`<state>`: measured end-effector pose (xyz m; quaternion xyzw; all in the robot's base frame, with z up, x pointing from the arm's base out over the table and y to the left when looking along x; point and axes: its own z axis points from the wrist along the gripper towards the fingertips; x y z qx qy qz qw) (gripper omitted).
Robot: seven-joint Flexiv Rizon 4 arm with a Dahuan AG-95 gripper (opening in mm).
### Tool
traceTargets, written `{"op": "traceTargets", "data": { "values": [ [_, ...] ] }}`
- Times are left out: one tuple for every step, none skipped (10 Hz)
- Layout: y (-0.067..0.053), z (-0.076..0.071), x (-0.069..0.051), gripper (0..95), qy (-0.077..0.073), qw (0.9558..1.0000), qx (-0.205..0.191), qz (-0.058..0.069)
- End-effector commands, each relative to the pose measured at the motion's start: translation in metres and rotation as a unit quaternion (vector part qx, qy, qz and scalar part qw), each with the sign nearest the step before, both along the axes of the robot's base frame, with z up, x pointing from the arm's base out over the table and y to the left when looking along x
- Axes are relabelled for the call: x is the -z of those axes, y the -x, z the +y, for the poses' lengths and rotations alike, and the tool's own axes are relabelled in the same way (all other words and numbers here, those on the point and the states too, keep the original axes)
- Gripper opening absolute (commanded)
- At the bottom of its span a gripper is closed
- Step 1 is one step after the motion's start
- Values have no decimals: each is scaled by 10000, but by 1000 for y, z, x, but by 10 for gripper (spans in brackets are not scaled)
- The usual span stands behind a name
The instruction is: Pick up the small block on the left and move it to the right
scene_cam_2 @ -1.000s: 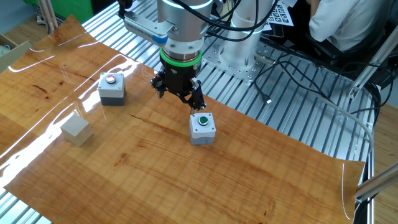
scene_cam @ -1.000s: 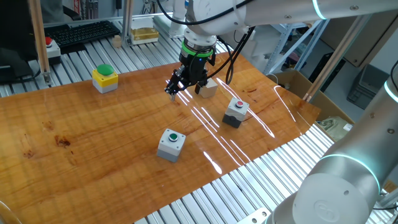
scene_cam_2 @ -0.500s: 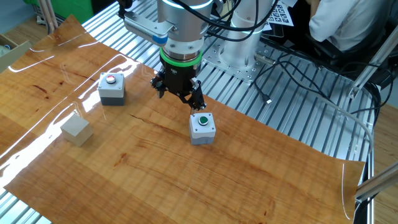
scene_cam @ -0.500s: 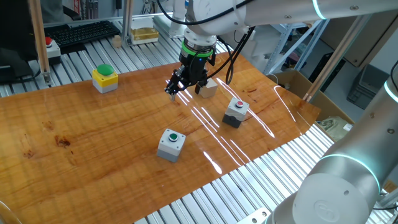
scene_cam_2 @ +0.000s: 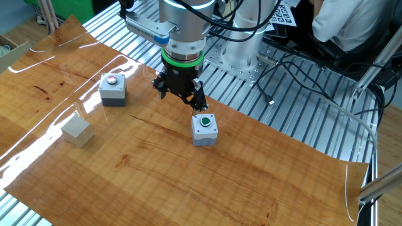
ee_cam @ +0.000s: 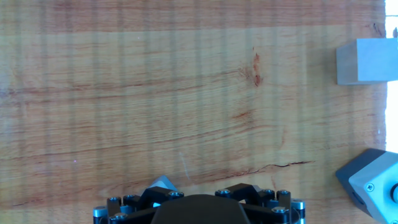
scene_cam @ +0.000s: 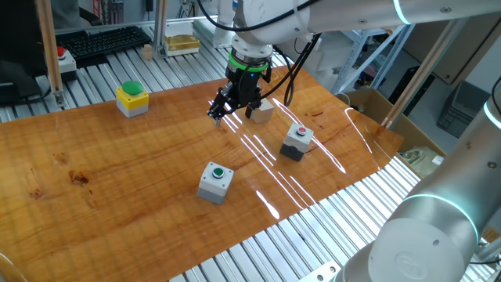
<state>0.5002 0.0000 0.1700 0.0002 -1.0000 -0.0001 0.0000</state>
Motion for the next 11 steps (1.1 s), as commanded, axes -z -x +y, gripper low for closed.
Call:
{"op": "traceTargets", "data": {
  "values": [
    [0, 0, 0, 0, -236, 9993, 229, -162],
    [1, 1, 3, 0, -239, 9993, 240, -172],
    [2, 1, 4, 0, -240, 9992, 244, -185],
    [2, 1, 4, 0, -241, 9993, 242, -181],
    [2, 2, 4, 0, -241, 9993, 242, -180],
    [2, 2, 5, 0, -241, 9993, 242, -180],
    [2, 2, 5, 0, -241, 9993, 242, -181],
    [2, 2, 5, 0, -241, 9993, 239, -179],
    [2, 2, 7, 0, -235, 9994, 216, -164],
    [1, 2, 9, 0, -225, 9994, 194, -160],
    [0, 2, 12, 0, -224, 9995, 138, -161]
  ]
}}
